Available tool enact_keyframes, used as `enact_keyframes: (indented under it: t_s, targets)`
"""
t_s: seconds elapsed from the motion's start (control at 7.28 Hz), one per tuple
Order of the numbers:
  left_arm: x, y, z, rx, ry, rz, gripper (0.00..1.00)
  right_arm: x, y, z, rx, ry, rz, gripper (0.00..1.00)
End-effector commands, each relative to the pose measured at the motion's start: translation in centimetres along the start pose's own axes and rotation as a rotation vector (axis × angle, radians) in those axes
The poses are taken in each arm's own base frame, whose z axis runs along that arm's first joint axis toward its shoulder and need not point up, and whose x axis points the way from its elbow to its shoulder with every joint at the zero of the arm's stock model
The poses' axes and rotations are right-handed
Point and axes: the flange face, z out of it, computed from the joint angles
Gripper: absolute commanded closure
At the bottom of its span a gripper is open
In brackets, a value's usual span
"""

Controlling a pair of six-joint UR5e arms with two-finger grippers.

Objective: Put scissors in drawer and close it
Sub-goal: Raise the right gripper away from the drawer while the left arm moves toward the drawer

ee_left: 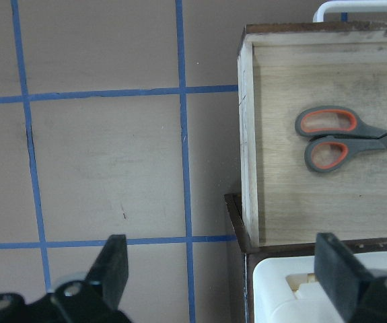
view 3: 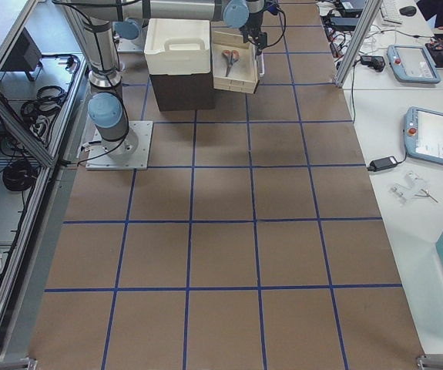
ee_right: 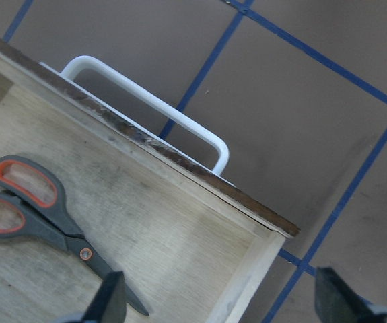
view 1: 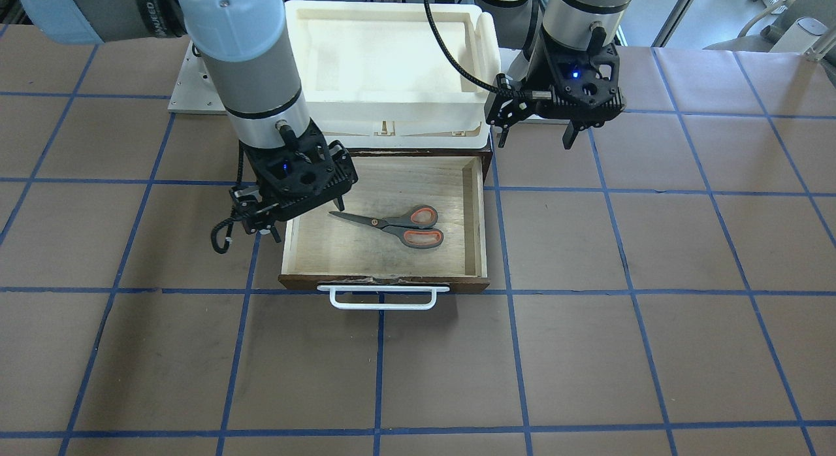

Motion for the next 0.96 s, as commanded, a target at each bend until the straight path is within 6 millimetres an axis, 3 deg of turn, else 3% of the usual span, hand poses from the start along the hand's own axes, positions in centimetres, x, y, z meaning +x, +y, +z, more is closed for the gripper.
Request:
enact_keyframes:
  t_s: [0.0, 0.14, 0.41, 0.82]
  targets:
    - [2.1, -2.7, 2.3, 0.038, 0.009, -0.013, 0.0, 3.9, 1.6, -2.3, 0.015, 0.018, 0.215, 0.0]
    - [4.3, -3.5, 3.8, 0.061, 0.014, 0.023, 0.0, 4.9, 2.4, -3.6, 0.031, 0.026, 0.314, 0.0]
    - [6.7, -6.1, 6.1, 0.071, 0.02, 0.026, 0.0, 5.6, 2.6, -3.9, 0.036, 0.03, 0.331, 0.0]
    - [12.7, -11.2, 8.9, 0.107, 0.04, 0.038, 0.0, 5.8, 5.0, -5.0, -0.057, 0.159, 0.348, 0.0]
